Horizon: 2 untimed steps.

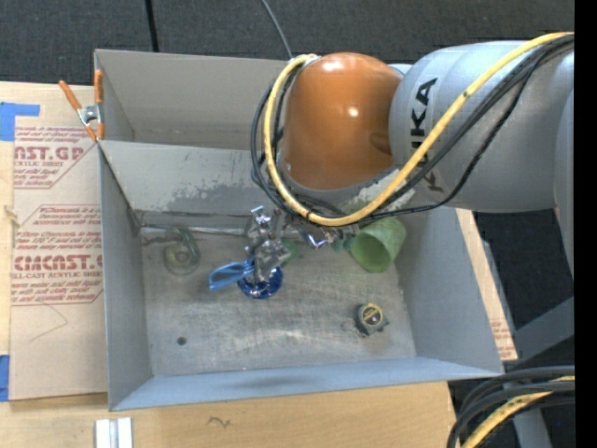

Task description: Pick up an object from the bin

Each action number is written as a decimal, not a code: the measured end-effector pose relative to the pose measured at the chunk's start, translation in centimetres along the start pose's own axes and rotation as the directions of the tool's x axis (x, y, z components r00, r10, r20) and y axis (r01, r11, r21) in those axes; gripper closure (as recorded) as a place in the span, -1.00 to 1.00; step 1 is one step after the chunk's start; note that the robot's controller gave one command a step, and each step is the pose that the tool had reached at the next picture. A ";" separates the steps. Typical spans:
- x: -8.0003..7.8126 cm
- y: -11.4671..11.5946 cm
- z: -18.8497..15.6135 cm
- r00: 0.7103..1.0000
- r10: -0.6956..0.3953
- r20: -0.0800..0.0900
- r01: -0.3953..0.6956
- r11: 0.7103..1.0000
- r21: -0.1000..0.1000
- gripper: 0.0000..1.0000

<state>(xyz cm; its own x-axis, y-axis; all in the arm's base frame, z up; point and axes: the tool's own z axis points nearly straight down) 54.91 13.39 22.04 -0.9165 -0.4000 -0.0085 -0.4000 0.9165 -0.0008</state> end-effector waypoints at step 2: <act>7.2 0.3 -1.4 0.959 -0.284 0.000 0.284 0.959 0.000 1.00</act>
Offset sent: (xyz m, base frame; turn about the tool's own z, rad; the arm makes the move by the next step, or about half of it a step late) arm -0.0614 -0.0225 -0.0627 -0.3198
